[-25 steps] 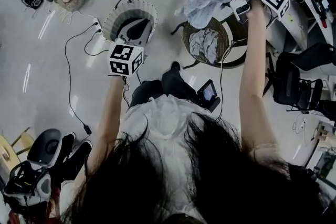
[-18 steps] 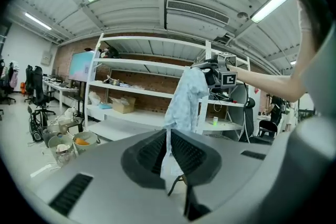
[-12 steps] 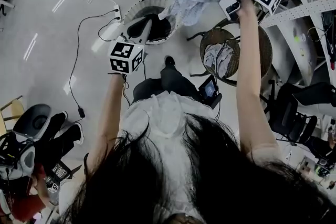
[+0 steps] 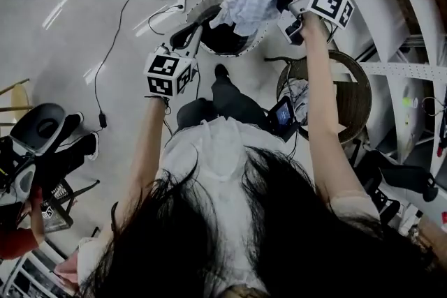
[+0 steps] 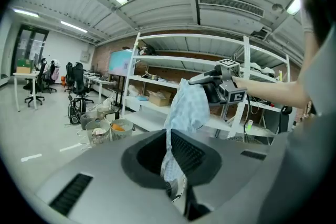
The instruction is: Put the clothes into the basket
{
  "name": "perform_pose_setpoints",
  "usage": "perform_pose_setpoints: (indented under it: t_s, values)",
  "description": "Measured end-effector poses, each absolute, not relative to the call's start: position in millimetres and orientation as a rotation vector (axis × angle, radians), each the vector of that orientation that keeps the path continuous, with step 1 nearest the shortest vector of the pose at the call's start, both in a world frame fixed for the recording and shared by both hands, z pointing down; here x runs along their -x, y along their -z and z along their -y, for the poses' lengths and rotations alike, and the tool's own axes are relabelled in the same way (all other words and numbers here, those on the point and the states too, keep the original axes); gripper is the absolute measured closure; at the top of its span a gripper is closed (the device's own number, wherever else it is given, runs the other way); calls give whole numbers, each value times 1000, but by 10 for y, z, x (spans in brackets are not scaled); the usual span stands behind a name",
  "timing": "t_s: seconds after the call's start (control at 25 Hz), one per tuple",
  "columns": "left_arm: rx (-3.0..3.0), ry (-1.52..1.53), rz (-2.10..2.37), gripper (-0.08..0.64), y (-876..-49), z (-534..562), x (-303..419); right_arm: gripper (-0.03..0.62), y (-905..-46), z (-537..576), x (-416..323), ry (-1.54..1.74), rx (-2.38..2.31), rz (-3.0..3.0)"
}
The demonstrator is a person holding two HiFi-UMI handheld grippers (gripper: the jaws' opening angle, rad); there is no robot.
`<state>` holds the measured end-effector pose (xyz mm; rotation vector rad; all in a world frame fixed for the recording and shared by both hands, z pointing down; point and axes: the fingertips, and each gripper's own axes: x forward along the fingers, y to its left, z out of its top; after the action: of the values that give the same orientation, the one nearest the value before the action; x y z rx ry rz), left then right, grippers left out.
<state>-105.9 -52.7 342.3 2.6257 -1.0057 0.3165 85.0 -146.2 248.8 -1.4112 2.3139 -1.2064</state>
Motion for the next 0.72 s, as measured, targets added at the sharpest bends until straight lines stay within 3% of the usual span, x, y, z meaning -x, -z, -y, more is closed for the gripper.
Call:
perform_pose_setpoints:
  t_s: [0.72]
  values:
    - [-2311, -459, 1174, 535, -4389, 1291, 998, 534, -5221, 1980, -355, 1903, 1325, -2318]
